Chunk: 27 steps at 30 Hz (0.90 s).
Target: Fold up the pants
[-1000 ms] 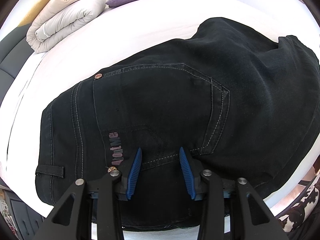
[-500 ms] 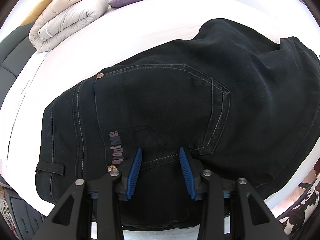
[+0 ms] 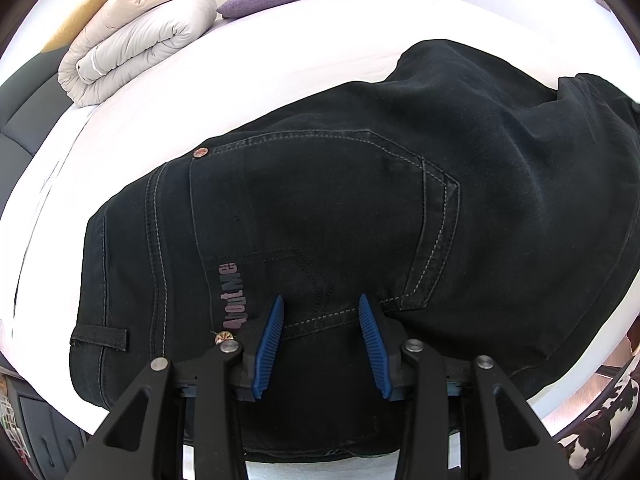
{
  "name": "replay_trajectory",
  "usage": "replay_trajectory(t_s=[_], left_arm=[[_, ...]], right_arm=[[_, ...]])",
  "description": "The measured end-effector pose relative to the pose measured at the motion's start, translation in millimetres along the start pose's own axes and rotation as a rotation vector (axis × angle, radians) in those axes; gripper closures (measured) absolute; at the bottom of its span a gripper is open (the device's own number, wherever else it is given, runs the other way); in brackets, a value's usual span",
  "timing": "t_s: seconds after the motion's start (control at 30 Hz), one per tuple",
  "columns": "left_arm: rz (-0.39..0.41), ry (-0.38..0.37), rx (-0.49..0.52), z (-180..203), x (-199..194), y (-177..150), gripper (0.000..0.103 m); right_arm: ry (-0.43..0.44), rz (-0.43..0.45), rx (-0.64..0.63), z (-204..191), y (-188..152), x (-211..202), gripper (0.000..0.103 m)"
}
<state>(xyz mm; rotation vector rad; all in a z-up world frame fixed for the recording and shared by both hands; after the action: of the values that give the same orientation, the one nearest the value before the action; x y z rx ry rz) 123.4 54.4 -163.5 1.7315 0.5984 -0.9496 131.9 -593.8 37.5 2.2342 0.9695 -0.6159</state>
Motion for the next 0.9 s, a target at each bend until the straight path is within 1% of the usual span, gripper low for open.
replay_trajectory(t_s=[0.13,0.2,0.23,0.27,0.3,0.33,0.4,0.43,0.47,0.53,0.57,0.6,0.63,0.67,0.73,0.77,0.8,0.83,0.87,0.9], left_arm=[[-0.001,-0.001,0.001,0.3,0.0,0.1,0.06],[-0.002,0.0,0.002,0.4,-0.1,-0.2,0.06],[-0.003,0.001,0.001,0.9,-0.2,0.4,0.06],[-0.003,0.002,0.0,1.2,-0.1,1.1,0.06],[-0.002,0.002,-0.002,0.8,-0.2,0.7,0.06],[-0.001,0.003,-0.003,1.2,-0.3,1.0,0.06],[0.005,0.005,-0.006,0.9,-1.2,0.0,0.06],[0.008,0.006,-0.008,1.1,-1.4,-0.2,0.06],[0.01,0.007,-0.011,1.6,-1.1,-0.2,0.06],[0.012,0.008,-0.009,1.9,-0.5,0.3,0.06],[0.01,0.008,-0.006,1.9,-0.2,0.7,0.06],[0.008,0.007,-0.005,2.2,0.1,1.3,0.06],[0.006,0.007,-0.005,2.4,-0.1,1.7,0.06],[0.005,0.008,-0.006,3.2,-0.7,2.2,0.06],[0.006,0.013,-0.006,3.4,-1.0,2.6,0.06],[0.006,0.017,-0.008,3.5,-1.1,3.1,0.06],[0.006,0.019,-0.009,4.2,-1.6,3.7,0.06],[0.006,0.022,-0.009,5.5,-1.2,3.8,0.06],[0.006,0.024,-0.009,6.3,-1.4,3.9,0.06],[0.006,0.027,-0.008,7.0,-1.7,4.4,0.06]], right_arm=[[0.076,0.062,0.081,-29.2,19.5,-29.9,0.101],[0.107,0.081,0.164,-33.6,30.9,-39.6,0.101],[0.112,0.094,0.189,-34.8,35.7,-41.9,0.101],[0.096,0.105,0.231,-31.1,40.0,-43.2,0.101],[0.044,0.107,0.268,-21.7,43.0,-42.6,0.101],[-0.05,0.121,0.268,-10.4,46.1,-43.0,0.101],[-0.321,0.154,0.204,18.7,45.0,-49.5,0.099],[-0.399,0.149,0.223,34.0,38.2,-54.1,0.099],[-0.368,0.138,0.265,45.4,28.3,-57.8,0.099],[-0.252,0.175,0.338,58.2,10.1,-70.6,0.098],[-0.238,0.221,0.33,59.8,2.2,-80.7,0.096],[-0.22,0.28,0.295,56.4,-4.4,-90.8,0.095],[-0.181,0.331,0.257,49.8,-10.4,-98.0,0.095],[-0.12,0.372,0.22,39.6,-18.1,-102.8,0.095],[-0.013,0.432,0.162,20.6,-31.8,-107.1,0.086],[0.014,0.458,0.149,15.3,-38.7,-107.8,0.063],[0.019,0.482,0.161,12.2,-44.4,-105.3,0.021],[0.011,0.5,0.186,12.1,-50.1,-102.5,0.006],[0.008,0.513,0.206,11.2,-54.5,-98.6,0.002],[0.033,0.506,0.207,7.4,-56.8,-93.2,0.002]])
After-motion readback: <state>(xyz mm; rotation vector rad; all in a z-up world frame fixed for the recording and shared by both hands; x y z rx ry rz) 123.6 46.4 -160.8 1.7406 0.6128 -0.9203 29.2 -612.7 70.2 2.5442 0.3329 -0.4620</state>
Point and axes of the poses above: each gripper's, at about its wrist camera, not at the fingertips, and x roughly the way its jaws point, z to its right, y to its top, the point moved 6 cm from there along x, roughly the way its jaws point, and after that the axes turned 6 degrees about z, right-handed, at the moved point
